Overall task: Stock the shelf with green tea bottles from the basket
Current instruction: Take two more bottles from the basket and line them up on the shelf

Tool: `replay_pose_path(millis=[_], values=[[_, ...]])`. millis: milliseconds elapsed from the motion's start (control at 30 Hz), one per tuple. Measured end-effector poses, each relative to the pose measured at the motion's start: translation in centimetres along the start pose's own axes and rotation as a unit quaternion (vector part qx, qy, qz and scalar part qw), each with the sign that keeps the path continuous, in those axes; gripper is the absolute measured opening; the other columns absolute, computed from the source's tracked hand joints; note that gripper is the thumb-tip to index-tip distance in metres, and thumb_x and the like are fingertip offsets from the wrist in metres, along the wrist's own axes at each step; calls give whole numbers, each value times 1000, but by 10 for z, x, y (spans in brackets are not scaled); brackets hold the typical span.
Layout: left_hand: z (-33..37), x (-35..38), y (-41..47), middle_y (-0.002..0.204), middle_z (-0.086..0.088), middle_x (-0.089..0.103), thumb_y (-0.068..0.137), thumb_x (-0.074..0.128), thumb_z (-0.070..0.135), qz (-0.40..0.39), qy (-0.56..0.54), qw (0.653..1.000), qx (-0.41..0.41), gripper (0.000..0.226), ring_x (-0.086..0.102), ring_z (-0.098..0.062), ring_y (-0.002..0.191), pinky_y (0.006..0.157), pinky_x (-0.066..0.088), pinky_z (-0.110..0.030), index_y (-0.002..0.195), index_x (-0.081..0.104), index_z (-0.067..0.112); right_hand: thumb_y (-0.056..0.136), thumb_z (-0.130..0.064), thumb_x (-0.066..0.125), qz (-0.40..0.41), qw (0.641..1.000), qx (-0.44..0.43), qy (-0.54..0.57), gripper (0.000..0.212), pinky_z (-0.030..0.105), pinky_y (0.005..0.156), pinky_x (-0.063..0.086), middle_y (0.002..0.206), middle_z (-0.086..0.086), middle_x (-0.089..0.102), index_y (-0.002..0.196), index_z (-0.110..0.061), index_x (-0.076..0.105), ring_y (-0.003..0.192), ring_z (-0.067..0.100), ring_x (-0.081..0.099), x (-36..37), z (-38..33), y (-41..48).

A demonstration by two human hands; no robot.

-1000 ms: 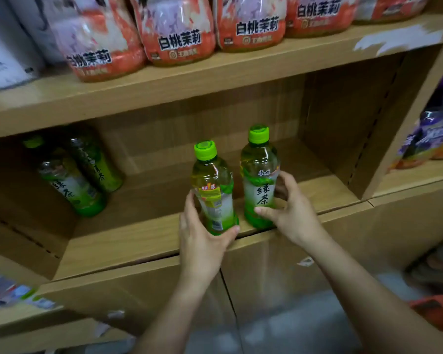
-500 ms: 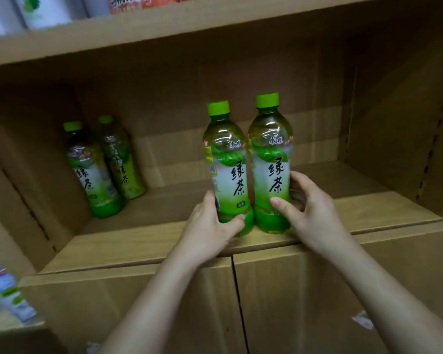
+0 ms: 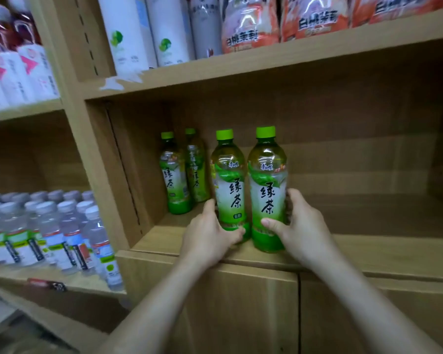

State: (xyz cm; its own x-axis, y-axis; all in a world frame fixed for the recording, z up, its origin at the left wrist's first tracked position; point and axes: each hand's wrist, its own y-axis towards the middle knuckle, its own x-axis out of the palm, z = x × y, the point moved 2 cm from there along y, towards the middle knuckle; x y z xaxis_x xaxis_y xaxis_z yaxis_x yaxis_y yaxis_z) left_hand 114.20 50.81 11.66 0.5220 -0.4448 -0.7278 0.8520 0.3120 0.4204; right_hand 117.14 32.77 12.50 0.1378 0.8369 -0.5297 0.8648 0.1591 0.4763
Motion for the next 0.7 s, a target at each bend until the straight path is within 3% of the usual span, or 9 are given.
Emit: replay_pose_path(millis=[167,267,367,467,533,633,700], values=[[-41,-22,8,108,-2,68,68,73,50,18,17,1000,-15,62,63,-26,101,79,52,-40,116,45,23,80,-29,75,-16,1000,11,-4,47,35,75,47,112,9,66,112,-18,43,101,31,61,39,-28,11],[-61,-27,13,108,-5,68,72,71,48,28,18,999,-25,62,62,-28,102,79,52,-40,120,43,21,82,-30,73,-10,999,29,-11,56,39,85,48,121,12,63,124,-12,42,111,34,58,52,-34,15],[-74,-33,16,113,-9,65,75,70,46,54,27,998,-33,80,59,-30,108,82,50,-38,137,27,20,80,-31,75,-20,999,41,4,70,41,94,47,129,11,60,136,-13,37,118,33,55,63,-37,19],[-74,-44,13,131,-10,49,75,75,39,134,53,989,30,98,49,-28,119,91,48,-40,146,7,31,75,-32,79,-37,998,47,5,73,41,95,47,128,7,61,134,-16,38,117,31,57,71,-38,23],[-65,-51,11,138,-12,36,79,70,43,166,143,970,102,96,46,-29,120,89,50,-41,143,-2,46,71,-37,82,-39,998,51,-12,72,41,91,49,123,6,63,128,-17,42,113,30,59,73,-41,28],[-60,-50,22,136,-13,35,88,55,51,104,222,963,109,82,50,-30,114,85,49,-40,137,-10,56,68,-45,81,-52,996,60,-48,70,38,82,51,113,4,66,121,-18,45,106,30,61,79,-46,39],[-62,-50,30,118,-9,42,91,53,47,78,211,970,92,71,56,-29,100,76,50,-38,138,0,56,70,-46,79,-66,993,71,-60,67,36,79,50,113,3,65,120,-19,43,106,30,61,84,-48,48]])
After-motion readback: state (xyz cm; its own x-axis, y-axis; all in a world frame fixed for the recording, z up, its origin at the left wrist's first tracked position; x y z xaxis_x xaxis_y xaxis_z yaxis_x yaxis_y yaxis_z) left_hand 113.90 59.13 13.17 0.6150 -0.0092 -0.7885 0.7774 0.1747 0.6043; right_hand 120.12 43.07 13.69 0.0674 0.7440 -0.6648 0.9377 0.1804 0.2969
